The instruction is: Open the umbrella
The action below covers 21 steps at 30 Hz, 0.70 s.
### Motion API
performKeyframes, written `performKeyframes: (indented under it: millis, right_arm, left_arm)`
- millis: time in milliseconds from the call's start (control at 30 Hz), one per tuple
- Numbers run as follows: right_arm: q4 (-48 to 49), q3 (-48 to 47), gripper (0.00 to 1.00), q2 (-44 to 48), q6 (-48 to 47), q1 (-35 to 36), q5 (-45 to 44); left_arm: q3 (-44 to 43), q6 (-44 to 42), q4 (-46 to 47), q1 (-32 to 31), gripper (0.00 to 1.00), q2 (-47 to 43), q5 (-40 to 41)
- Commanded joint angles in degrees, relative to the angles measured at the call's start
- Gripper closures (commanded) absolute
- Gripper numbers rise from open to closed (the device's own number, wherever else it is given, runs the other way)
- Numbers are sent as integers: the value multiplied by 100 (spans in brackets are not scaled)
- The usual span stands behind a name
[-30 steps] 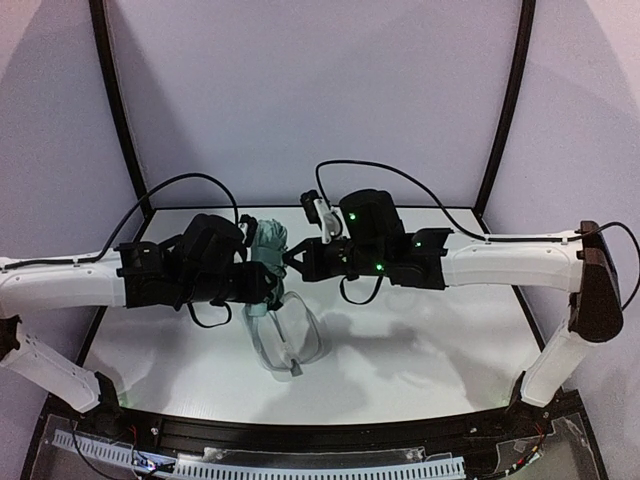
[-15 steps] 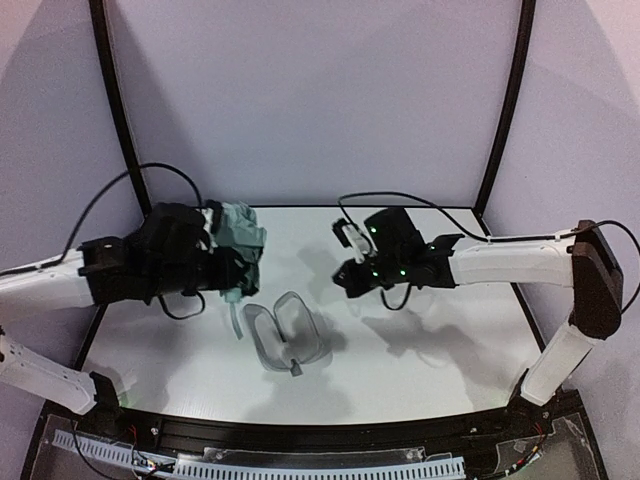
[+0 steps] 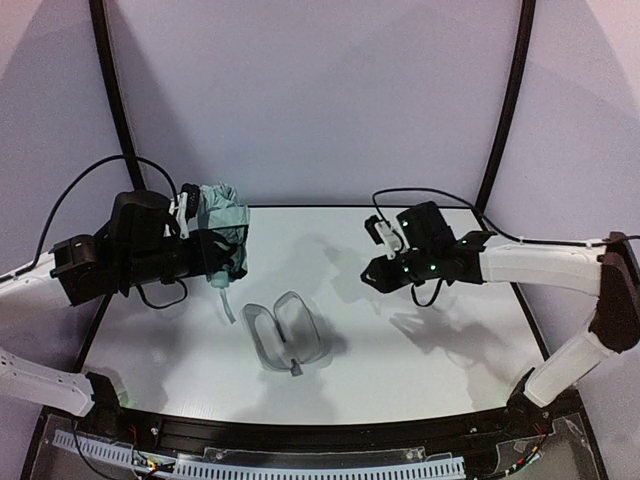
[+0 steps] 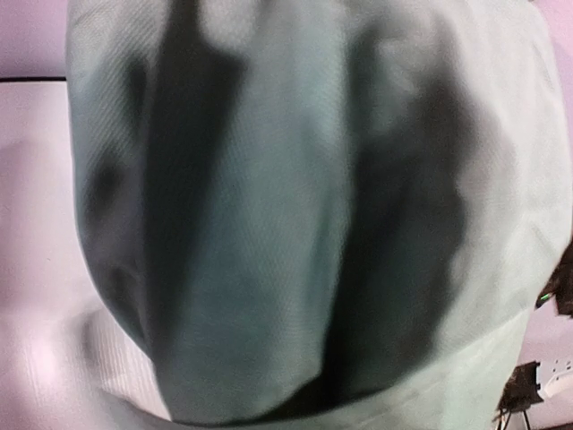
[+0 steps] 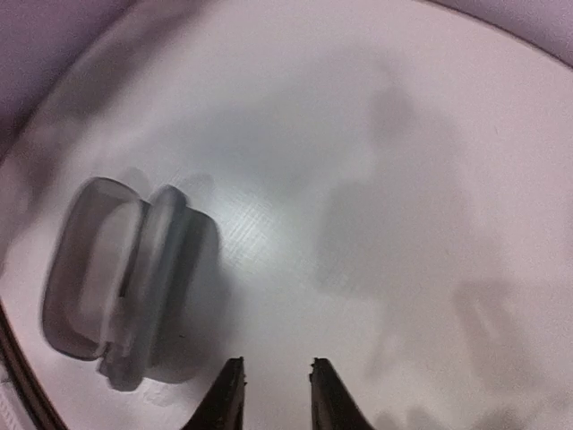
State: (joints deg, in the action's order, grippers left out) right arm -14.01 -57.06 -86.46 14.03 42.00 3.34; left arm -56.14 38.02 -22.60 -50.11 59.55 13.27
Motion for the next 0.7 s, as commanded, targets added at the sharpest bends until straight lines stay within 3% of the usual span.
performKeyframes:
  millis: [0,100,233,467,667]
  right_arm:
    - [1027,149,49,788,172,41,1541]
    - [1444,170,23,1014,425,68,2413]
    - [2049,208,4,1225,528,308,2922]
    - [1465,-388,2,1015,-663,1163,1171]
    - [1428,-843,1,500,-441,1371,55]
  left_arm:
    - [8,-41,571,-19,99,86,-532]
    - [-53,-50,641,-28,99,255,-650]
    - [-151,-121,809,-25,99,542,-935]
    - [-597,-140,798,-20,99,1274,-1647]
    - [-836,-16,812,-29,99,1683,-1978]
